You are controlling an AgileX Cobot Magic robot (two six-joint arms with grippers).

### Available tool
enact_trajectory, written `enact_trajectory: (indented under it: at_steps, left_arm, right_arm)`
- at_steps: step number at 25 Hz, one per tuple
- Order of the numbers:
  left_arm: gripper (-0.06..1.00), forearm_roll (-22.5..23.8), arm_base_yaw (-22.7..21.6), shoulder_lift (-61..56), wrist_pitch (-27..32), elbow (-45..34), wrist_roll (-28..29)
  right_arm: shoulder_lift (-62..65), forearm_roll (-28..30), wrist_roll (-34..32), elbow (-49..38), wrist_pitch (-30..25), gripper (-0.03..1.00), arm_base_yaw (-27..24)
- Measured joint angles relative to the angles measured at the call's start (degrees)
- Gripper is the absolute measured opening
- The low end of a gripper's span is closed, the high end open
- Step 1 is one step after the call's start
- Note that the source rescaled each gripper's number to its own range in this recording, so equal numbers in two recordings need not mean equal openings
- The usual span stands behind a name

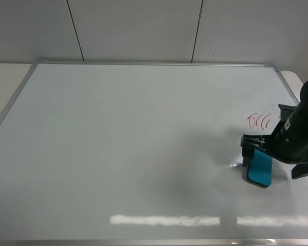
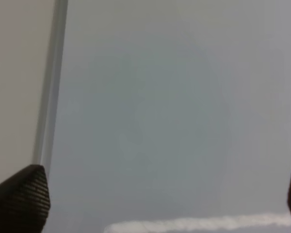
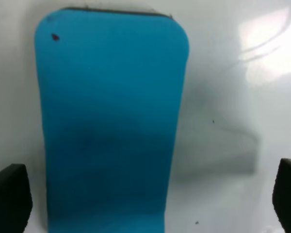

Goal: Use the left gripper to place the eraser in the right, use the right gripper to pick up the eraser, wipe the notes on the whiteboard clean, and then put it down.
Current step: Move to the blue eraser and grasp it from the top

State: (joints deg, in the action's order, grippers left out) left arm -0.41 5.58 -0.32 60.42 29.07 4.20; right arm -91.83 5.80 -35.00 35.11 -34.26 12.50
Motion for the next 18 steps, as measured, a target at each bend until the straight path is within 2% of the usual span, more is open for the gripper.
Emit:
enact_trajectory:
  at_steps: [18]
  left_arm:
    - [1.0, 0.0, 0.0, 0.0, 0.0, 0.0, 0.0]
  right_arm:
    - [-0.14, 2.55, -1.89, 0.0, 1.57, 1.0, 0.0]
